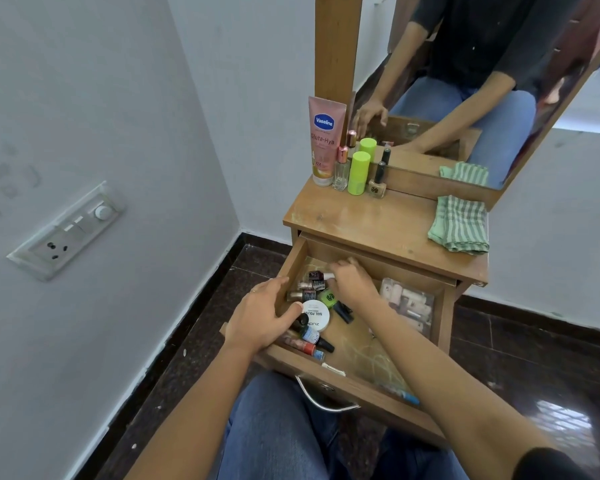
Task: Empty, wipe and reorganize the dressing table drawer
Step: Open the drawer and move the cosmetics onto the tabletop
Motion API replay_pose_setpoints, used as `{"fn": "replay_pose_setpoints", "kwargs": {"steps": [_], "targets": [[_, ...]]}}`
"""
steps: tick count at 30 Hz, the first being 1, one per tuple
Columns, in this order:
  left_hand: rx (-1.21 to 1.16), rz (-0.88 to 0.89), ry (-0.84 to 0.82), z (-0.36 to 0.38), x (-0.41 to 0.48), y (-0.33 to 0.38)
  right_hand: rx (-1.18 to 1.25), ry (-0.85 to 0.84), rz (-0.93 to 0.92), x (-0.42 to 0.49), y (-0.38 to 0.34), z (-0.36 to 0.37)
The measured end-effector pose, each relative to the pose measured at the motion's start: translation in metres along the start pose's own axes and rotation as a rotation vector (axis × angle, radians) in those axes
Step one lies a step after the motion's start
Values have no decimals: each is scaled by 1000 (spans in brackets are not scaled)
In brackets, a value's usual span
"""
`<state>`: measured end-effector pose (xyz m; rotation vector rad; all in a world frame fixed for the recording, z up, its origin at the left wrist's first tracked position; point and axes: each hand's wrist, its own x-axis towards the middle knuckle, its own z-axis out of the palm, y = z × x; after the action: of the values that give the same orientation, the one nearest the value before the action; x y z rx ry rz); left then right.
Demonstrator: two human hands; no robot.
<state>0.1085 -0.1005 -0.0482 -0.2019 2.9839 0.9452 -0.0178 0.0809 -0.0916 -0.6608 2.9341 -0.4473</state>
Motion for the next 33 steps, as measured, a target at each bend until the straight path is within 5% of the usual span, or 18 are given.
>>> {"fn": "replay_pose_setpoints", "kwargs": {"steps": [9, 17, 22, 33], "targets": [[-20, -4, -5, 1, 1, -3, -133, -91, 52, 4, -7, 1], [-13, -6, 10, 2, 2, -2, -102, 334, -278, -3, -21, -22], [-15, 9, 9, 2, 2, -2, 455, 525, -117, 21, -36, -89], [-19, 14, 18, 1, 0, -1, 373, 414, -50, 111, -26, -109]]}}
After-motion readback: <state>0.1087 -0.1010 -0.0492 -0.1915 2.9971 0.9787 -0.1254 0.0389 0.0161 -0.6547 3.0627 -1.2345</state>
